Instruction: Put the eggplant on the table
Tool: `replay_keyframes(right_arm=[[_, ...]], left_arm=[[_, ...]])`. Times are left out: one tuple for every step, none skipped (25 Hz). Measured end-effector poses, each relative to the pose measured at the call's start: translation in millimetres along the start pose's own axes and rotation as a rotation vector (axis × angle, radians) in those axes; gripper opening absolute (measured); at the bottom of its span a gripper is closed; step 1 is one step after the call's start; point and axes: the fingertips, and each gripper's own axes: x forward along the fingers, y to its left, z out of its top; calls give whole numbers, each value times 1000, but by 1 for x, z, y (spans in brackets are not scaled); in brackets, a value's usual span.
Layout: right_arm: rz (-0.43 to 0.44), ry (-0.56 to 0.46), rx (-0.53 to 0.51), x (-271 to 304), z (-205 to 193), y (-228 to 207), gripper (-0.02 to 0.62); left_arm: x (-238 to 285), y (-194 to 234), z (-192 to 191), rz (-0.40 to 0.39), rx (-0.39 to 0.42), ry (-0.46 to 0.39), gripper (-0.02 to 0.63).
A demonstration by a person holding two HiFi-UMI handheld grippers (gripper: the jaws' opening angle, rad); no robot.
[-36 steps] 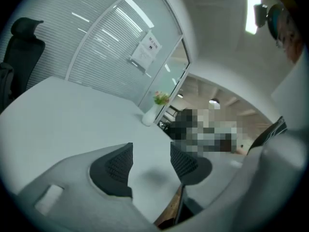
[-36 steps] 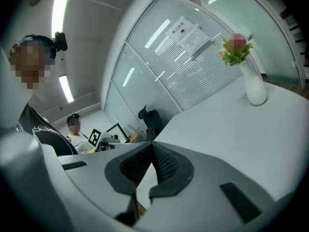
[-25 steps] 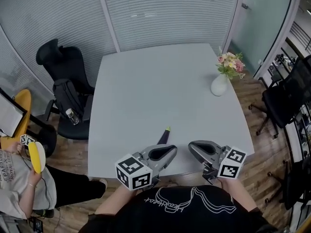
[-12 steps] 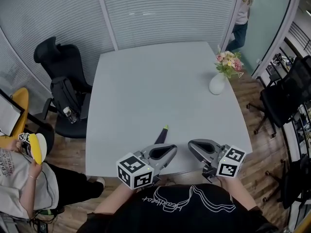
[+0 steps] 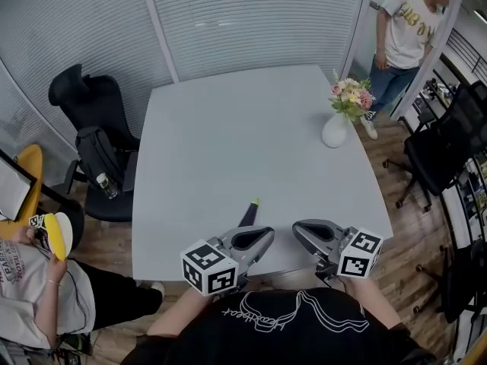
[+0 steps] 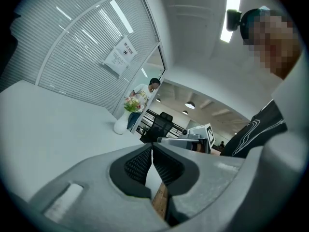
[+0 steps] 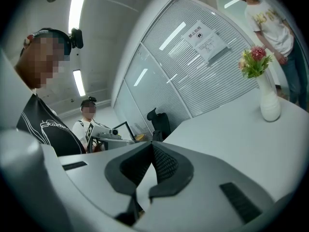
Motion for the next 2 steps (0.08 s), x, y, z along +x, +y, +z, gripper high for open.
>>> replay_keyframes(right_arm=[[-2,-2,2,-2,-1,0,8],[-4,-4,5,-4,-1,0,8]], left_arm=[[0,-1,-2,-1,-1,4,21],[1,-2,-3,-2,-2,7,20]])
